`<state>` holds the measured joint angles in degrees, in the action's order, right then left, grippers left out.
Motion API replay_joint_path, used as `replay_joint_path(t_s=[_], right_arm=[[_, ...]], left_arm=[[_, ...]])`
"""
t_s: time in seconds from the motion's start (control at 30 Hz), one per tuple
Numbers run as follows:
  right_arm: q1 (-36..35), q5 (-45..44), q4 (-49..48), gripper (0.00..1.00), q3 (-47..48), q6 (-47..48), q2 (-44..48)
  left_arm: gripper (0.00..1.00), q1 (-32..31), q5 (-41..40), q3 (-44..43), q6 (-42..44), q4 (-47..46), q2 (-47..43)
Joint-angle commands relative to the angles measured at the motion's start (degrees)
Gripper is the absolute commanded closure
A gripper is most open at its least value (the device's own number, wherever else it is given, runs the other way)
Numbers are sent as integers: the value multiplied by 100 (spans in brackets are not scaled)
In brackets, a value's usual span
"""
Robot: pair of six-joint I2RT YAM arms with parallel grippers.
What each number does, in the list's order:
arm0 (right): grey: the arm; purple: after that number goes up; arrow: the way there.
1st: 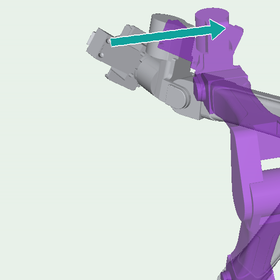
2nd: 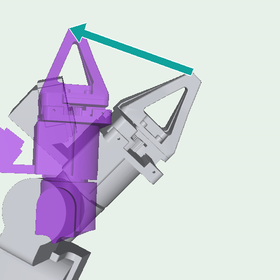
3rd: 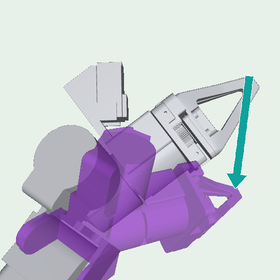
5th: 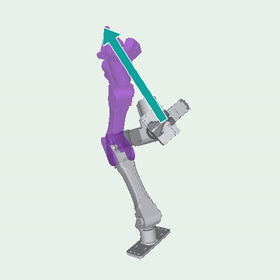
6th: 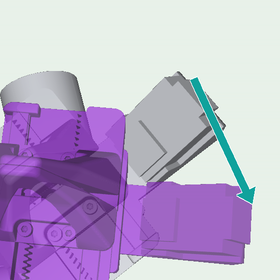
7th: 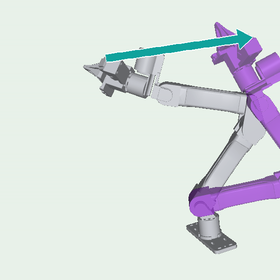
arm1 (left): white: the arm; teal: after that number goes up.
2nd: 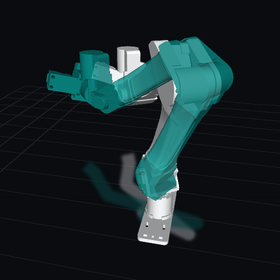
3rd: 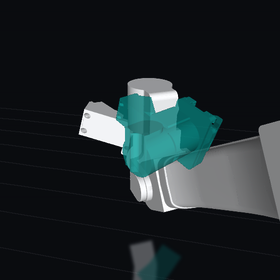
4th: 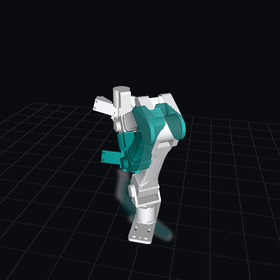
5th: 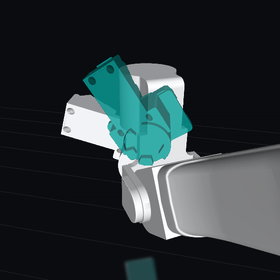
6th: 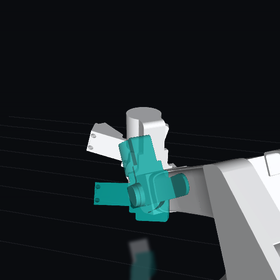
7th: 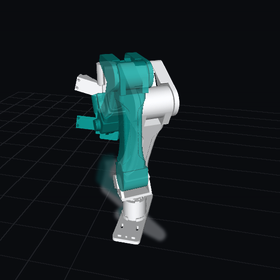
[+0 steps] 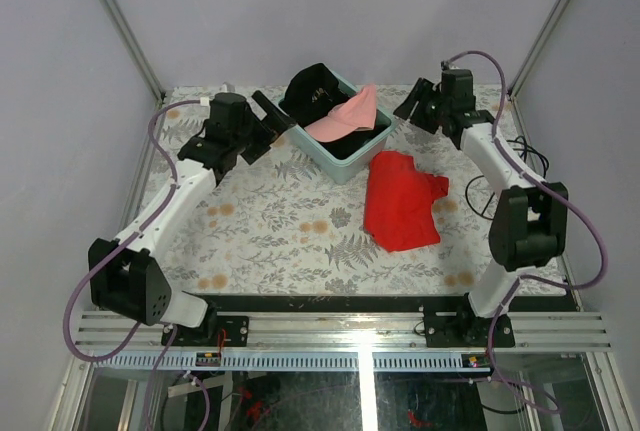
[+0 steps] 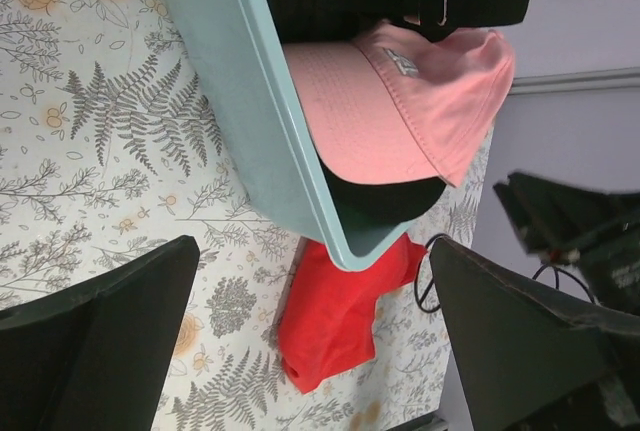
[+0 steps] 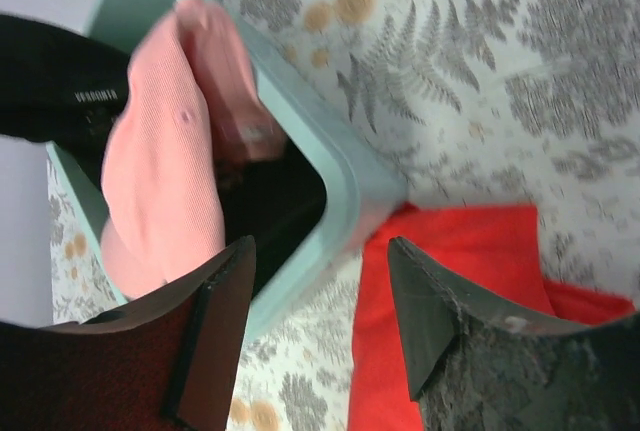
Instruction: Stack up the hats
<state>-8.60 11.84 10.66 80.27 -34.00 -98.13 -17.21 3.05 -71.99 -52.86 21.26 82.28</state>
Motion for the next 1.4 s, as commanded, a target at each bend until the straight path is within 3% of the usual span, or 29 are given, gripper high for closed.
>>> replay_joint_path(t_s=[0.0, 0.23, 0.43, 0.6, 0.8, 1.03, 1.3, 1.37], right_arm=[[-114, 37, -288, 37, 851, -9, -594], [-335, -66, 6, 37, 1567, 146, -1301], [-479, 115, -32, 41, 1497, 78, -1584], [-1064, 180, -10, 61, 1149, -351, -1432], [-1710, 344, -759, 81, 625, -2037, -1435], [-2554, 349, -362, 79, 2236, -2562, -2452], [-2877, 184, -45, 78, 3489, -2866, -3274], [-2914, 171, -58, 67, 3530, -2930, -3288]], left_arm=[[0, 24, -89, 92, 429, 317, -131], [0, 137, 77, -19, 656, 555, -280], [0, 326, 230, 74, 756, 756, -437], [0, 668, 242, 186, 975, 1141, -756], [0, 1067, 411, 606, 1039, 1307, -1331], [0, 1310, 392, 659, 1221, 1667, -1659], [0, 1438, 296, 758, 1367, 1943, -1980], [0, 1445, 345, 818, 1358, 1939, -2035]])
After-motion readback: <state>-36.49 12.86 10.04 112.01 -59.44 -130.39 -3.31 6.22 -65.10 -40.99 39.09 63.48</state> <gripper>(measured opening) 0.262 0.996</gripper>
